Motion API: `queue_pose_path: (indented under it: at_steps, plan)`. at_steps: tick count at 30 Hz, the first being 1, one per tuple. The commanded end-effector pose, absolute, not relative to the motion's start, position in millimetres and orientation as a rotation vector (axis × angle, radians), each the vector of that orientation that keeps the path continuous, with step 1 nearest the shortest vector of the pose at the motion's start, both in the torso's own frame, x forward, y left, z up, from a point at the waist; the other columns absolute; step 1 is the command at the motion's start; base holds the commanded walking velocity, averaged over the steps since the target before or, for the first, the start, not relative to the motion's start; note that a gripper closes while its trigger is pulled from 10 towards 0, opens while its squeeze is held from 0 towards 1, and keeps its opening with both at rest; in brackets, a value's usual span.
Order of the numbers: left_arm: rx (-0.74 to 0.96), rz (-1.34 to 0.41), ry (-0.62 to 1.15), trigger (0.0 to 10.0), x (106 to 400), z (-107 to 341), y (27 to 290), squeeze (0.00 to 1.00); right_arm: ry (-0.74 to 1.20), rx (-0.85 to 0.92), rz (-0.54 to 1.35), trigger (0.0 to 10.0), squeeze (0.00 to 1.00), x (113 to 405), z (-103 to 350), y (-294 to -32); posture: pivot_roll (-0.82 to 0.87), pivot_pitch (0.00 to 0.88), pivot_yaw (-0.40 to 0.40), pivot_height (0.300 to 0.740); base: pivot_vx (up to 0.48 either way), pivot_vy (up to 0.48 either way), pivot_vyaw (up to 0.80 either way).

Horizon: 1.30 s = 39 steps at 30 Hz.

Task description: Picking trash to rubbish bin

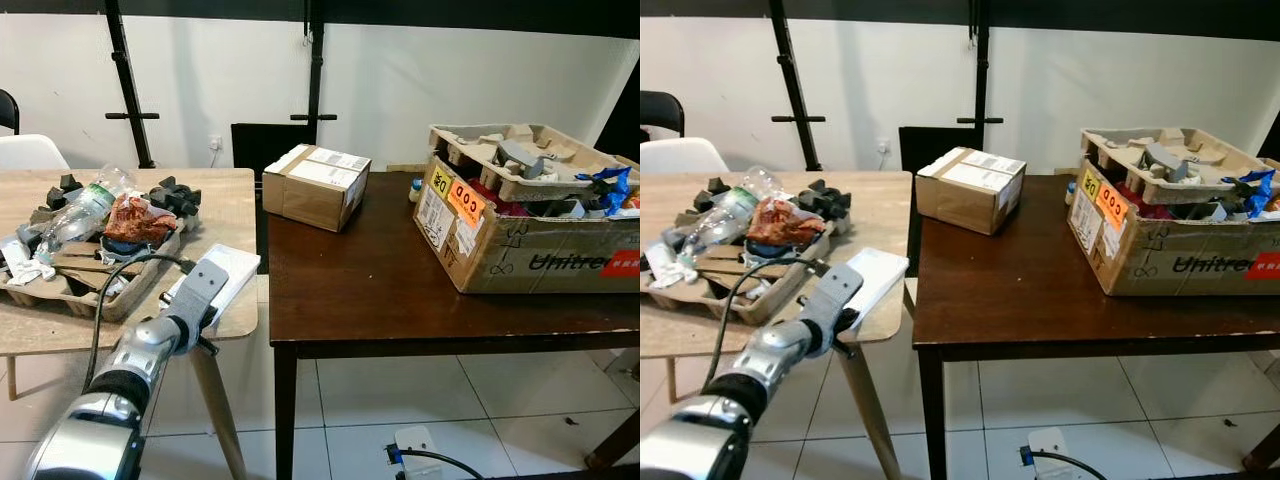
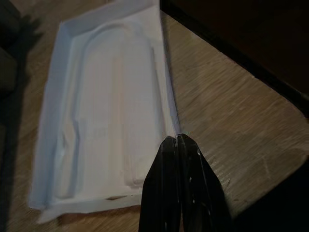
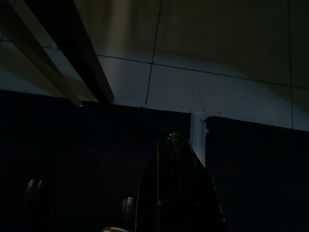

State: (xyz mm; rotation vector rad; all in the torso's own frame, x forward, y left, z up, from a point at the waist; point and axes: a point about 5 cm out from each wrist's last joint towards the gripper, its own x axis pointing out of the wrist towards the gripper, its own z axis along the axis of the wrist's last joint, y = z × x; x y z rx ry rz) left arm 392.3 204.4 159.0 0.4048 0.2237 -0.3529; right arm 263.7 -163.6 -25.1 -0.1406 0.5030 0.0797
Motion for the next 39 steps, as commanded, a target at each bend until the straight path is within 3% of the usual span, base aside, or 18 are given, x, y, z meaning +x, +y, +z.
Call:
queue_pose_path:
  at_steps: [1, 3, 8, 9, 19, 25, 31, 39]
  plan:
    - [0.308, -0.421, 0.245, 0.0, 384, 142, 201, 0.0, 0.532, -0.139, 0.075, 10.0, 0.0, 261, -29, -165, -0.01, 0.119, -0.042, 0.74, 0.0, 0.0, 0.0]
    - [0.22, -0.549, 0.107, 0.0, 383, 157, 189, 0.0, 0.527, -0.138, 0.075, 10.0, 0.0, 262, -28, -165, 0.0, 0.113, -0.042, 0.74, 0.0, 0.0, 0.0]
    - [0.111, -0.678, 0.016, 0.0, 378, 167, 177, 0.0, 0.525, -0.137, 0.076, 10.0, 0.0, 263, -27, -164, 0.0, 0.101, -0.043, 0.74, 0.0, 0.0, 0.0]
    - [0.054, -0.782, -0.04, 0.0, 372, 172, 170, 0.0, 0.523, -0.137, 0.077, 10.0, 0.0, 264, -27, -163, 0.0, 0.101, -0.043, 0.74, 0.0, 0.0, 0.0]
    - [-0.015, -0.947, -0.109, 0.0, 360, 180, 158, 0.0, 0.525, -0.133, 0.076, 10.0, 0.0, 262, -28, -163, 0.0, 0.104, -0.044, 0.74, 0.0, 0.0, 0.0]
    - [-0.014, -1.005, -0.1, 0.0, 356, 181, 157, 0.0, 0.528, -0.132, 0.075, 10.0, 0.0, 261, -29, -163, 0.01, 0.105, -0.044, 0.74, 0.0, 0.0, 0.0]
    - [-0.027, -1.179, -0.048, 0.0, 339, 183, 154, 0.0, 0.528, -0.131, 0.073, 10.0, 0.0, 261, -29, -164, 0.01, 0.107, -0.043, 0.74, 0.0, 0.0, 0.0]
    - [0.048, -1.475, 0.153, 0.0, 307, 171, 152, 0.0, 0.525, -0.131, 0.072, 10.0, 0.0, 262, -28, -165, 0.01, 0.106, -0.042, 0.74, 0.0, 0.0, 0.0]
